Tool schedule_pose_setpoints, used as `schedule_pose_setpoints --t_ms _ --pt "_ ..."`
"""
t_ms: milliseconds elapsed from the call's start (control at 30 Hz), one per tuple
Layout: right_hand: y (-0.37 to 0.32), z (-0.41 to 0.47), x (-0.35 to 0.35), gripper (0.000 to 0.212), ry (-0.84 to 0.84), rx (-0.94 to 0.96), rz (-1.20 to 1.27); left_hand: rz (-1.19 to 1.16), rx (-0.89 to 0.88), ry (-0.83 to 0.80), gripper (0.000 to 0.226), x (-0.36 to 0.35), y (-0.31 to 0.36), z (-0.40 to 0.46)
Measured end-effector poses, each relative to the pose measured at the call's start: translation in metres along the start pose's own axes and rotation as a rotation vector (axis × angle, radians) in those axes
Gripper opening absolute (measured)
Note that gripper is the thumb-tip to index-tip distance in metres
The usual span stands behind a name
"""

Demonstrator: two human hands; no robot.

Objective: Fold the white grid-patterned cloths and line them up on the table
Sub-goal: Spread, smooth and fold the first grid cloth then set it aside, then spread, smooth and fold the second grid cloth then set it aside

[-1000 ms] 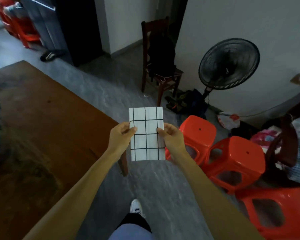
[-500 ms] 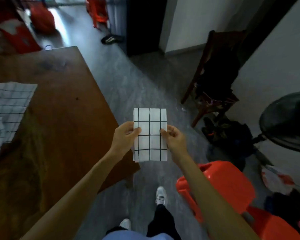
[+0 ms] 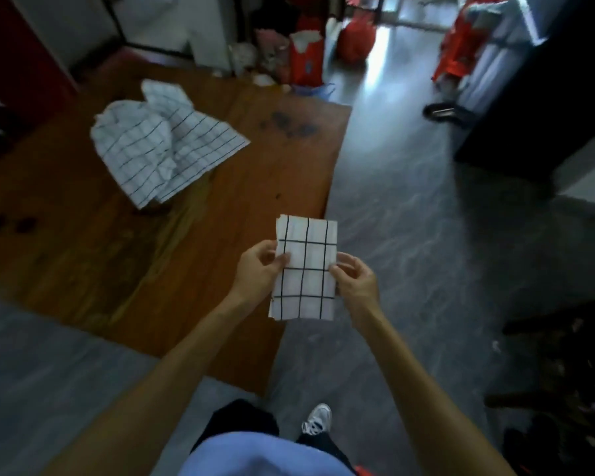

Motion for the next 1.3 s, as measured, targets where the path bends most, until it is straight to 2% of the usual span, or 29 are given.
schedule_pose_setpoints --t_ms 67,200,467,600,800,1000,1133,1300 --pt "0.000 0.012 -0.030 0.023 -0.090 -0.003 -0.077 0.020 0.063 0.127 0.035 0.022 -0.013 -0.007" --pt "-0.006 0.038 -0.078 0.019 -0.189 0.009 -0.214 -0.019 0.164 0.286 0.030 0.060 -0.048 -0.017" --pt "0.020 0.092 -0.161 0.020 -0.283 -0.011 -0.513 -0.044 0.363 0.360 0.046 0.102 -0.143 -0.024" --pt "0.043 0.122 -0.186 0.025 -0.250 0.001 -0.696 -0.060 0.450 0.370 0.040 0.108 -0.179 -0.016" --pt "0.056 0.136 -0.191 0.030 -0.128 0.023 -0.846 -0.021 0.560 0.395 0.032 0.121 -0.209 -0.010" --pt "0.034 0.117 -0.204 0.029 -0.157 0.127 -0.958 0.080 0.542 0.401 0.027 0.143 -0.184 -0.006" --pt "-0.005 0.091 -0.233 0.026 -0.263 0.296 -0.999 0.232 0.391 0.412 0.029 0.168 -0.135 -0.006" --pt "-0.049 0.034 -0.291 0.027 -0.501 0.543 -1.008 0.521 0.184 0.424 0.031 0.213 -0.049 -0.041"
Point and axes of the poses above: each hand's wrist, its own z-axis towards the middle knuckle, its own x-axis out of the back of the hand, y = z × x, the point moved 9 cm from there along z, towards the middle knuckle, and after that the axes turned 12 degrees about -x, right-handed, at the moved point
